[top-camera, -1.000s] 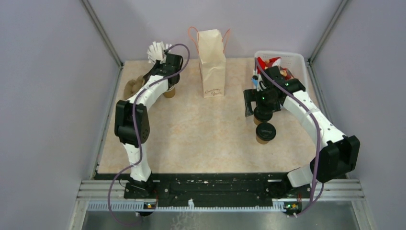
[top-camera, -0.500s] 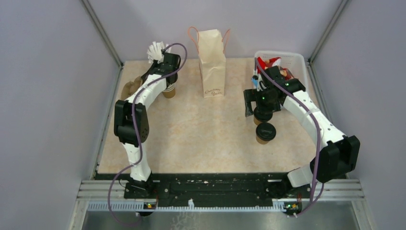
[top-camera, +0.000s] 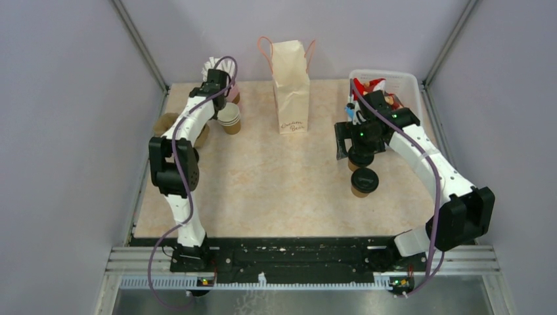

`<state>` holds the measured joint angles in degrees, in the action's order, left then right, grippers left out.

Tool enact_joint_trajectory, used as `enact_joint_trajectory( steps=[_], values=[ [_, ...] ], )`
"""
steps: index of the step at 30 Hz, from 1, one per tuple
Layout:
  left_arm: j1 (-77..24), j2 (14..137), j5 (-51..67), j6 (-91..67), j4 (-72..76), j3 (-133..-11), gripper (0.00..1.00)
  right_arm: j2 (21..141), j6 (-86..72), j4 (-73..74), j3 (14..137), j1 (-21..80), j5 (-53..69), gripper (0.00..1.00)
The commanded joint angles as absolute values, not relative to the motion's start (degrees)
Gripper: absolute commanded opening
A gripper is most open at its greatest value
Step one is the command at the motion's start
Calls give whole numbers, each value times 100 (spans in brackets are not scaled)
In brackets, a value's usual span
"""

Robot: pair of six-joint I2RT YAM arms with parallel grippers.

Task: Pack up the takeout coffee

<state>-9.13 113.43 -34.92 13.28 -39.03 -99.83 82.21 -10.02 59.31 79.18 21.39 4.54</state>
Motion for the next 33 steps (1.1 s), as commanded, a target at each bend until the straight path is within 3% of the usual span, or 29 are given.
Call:
enact_joint_trajectory(
  steps=[1, 11, 14, 17, 24, 33],
  values=[
    [-914, 11281, -2819, 924, -4165, -10092, 0, 7984, -932, 5801, 7977, 2222, 424, 99],
    [-906, 11206, -2399, 767, -4256, -10124, 0, 8009, -936, 5794, 7968, 2218, 442, 99],
    [-876, 11128, -2165, 449, -4505, -10087, 12, 8018, -937, 5792, 7964, 2220, 457, 99],
    [-806, 10872, -1922, 103, -4481, -9916, 32, 8021, -941, 5777, 7950, 2222, 488, 99],
    [-431, 10373, -1465, -975, -4753, -10090, 40, 7994, -949, 5783, 7919, 2282, 503, 99],
    [1529, 9749, 24, -3232, -5065, -9048, 53, 7927, -945, 5733, 7819, 2352, 499, 99]
  ],
)
